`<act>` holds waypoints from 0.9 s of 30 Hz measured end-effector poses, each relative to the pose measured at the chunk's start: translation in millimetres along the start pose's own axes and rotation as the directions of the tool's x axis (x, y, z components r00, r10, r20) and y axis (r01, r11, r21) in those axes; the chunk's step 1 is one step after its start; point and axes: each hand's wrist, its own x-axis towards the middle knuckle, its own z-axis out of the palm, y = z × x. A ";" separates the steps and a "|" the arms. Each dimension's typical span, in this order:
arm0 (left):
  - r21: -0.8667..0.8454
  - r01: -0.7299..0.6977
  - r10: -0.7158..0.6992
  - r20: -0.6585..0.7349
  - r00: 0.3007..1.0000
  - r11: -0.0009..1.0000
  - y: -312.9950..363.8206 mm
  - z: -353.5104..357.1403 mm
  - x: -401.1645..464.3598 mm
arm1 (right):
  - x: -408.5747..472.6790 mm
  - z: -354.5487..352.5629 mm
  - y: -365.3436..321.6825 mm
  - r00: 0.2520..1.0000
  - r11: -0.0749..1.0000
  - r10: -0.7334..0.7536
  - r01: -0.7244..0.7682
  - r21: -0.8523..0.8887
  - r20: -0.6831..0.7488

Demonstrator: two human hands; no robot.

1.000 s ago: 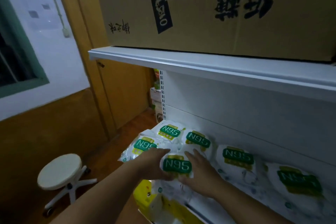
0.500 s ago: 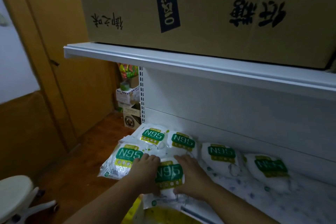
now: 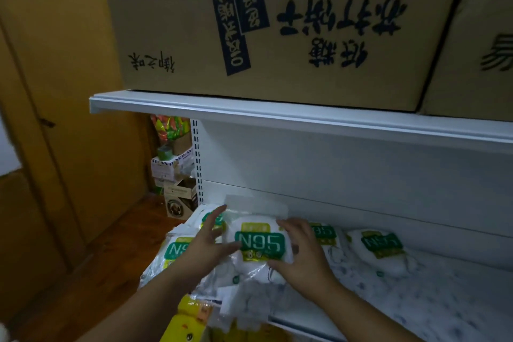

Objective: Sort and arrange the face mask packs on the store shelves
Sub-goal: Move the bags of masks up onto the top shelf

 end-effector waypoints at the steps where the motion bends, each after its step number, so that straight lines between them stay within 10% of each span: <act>1: -0.031 -0.003 0.004 0.039 0.999 1.000 8.4 3.6 0.0 | -0.4 -8.0 -3.4 1.000 1.000 -0.017 0.017 -0.007 -0.026; 11: -0.070 -0.134 0.151 0.398 0.905 0.988 64.5 101.7 12.3 | -54.6 -129.0 -8.5 0.938 0.900 0.346 -0.323 0.292 -0.030; 27: 0.112 -0.351 0.158 0.739 0.655 0.930 97.5 369.2 -58.3 | -253.8 -330.2 -1.9 0.674 0.836 0.548 -0.468 0.287 -0.495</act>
